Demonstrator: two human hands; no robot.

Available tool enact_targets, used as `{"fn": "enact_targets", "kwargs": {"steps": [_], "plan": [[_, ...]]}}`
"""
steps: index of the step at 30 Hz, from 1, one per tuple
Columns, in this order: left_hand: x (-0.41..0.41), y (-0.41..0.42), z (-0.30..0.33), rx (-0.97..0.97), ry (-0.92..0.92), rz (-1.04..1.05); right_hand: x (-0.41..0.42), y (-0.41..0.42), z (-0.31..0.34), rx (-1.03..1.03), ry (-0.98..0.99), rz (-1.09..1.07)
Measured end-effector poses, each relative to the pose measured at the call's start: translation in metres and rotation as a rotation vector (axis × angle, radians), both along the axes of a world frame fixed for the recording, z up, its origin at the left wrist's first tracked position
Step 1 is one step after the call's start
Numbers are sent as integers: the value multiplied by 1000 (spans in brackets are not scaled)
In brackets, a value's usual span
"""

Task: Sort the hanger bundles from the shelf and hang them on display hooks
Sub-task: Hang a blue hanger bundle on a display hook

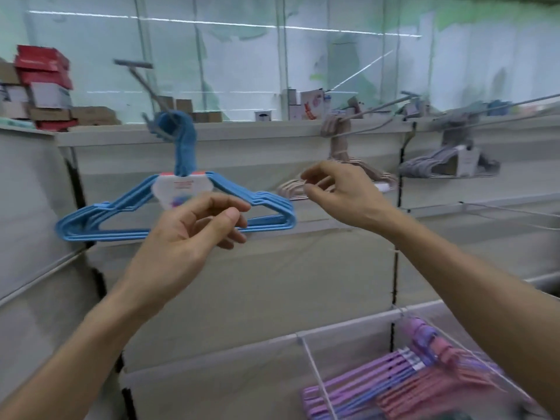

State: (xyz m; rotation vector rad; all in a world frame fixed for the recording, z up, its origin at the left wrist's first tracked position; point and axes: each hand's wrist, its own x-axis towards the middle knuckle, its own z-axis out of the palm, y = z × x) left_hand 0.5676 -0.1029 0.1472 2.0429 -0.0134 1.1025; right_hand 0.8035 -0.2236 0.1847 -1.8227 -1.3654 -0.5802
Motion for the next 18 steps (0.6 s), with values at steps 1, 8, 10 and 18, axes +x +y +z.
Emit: {"fn": "enact_targets", "kwargs": {"steps": [1, 8, 10, 18], "plan": [[11, -13, -3, 5, 3, -33, 8, -17, -1, 6, 1, -23], [107, -111, -23, 10, 36, -257, 70, -155, -12, 2, 52, -177], [137, -141, -27, 27, 46, -329, 87, -199, -15, -5, 46, -234], [247, -276, -42, 57, 77, -596, 143, -383, -31, 4, 105, -506]]}}
